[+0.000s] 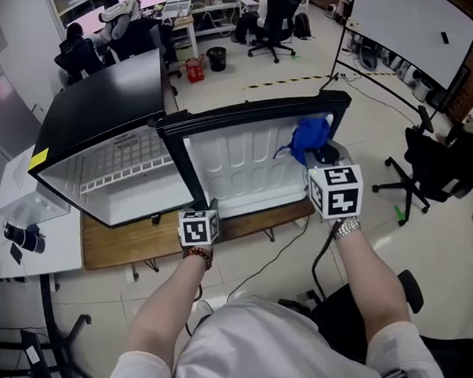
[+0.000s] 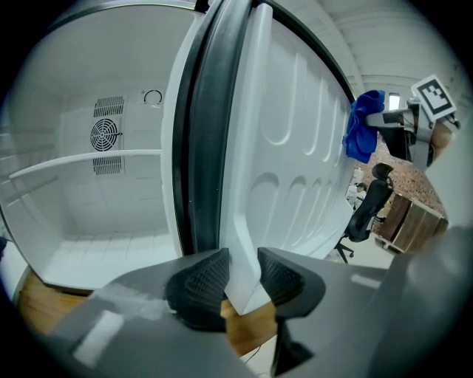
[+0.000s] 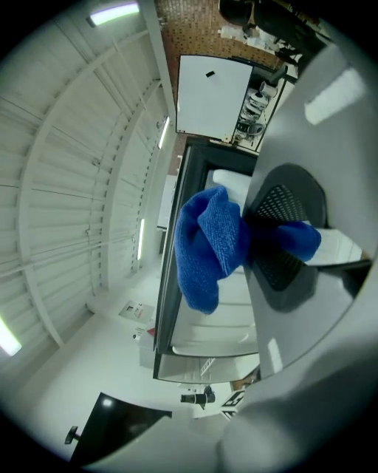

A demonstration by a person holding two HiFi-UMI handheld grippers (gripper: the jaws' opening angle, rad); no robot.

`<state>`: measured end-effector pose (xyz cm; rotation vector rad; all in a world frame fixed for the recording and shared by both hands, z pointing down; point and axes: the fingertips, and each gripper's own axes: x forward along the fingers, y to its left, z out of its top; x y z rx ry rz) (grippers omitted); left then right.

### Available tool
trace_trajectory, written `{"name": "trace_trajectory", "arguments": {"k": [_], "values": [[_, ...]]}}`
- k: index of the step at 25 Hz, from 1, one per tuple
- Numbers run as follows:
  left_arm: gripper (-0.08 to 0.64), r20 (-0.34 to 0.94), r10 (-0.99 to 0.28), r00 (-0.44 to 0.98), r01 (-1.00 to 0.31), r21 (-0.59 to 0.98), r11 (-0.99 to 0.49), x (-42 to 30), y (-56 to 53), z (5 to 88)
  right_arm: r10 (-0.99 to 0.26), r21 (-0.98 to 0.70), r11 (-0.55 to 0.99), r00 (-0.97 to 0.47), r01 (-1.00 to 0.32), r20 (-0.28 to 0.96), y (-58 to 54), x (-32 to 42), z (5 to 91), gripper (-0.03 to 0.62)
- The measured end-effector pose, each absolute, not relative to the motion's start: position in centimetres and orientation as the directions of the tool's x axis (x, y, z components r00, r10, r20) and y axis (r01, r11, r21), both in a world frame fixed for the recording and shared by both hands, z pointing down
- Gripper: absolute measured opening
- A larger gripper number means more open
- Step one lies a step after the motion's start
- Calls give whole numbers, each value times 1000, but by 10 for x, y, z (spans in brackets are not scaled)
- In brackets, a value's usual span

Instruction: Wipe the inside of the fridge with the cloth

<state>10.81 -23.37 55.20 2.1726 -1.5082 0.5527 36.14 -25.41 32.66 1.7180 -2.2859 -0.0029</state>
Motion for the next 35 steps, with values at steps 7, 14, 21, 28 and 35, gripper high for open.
{"name": "trace_trajectory", "arguments": {"k": [7, 14, 21, 28, 35], "values": [[129, 546, -761, 352, -932, 132, -337, 108, -233, 557, -841, 140, 515, -467, -845, 273, -224, 245, 368, 66], [129, 565, -735, 375, -921, 135, -366, 107, -230, 568, -745, 137, 643, -572, -754, 344, -220, 149, 409, 66], [128, 567, -723, 395, -911, 139, -388, 108, -228, 572, -730, 131, 651, -570, -747, 378, -235, 120, 436, 66], [124, 575, -717, 393, -913, 152, -379, 106, -228, 572, -769, 146, 606, -529, -782, 360, -245, 133, 439, 66], [123, 585, -719, 376, -919, 140, -367, 105, -228, 572, -802, 164, 561, -483, -812, 353, -251, 162, 442, 66]]}}
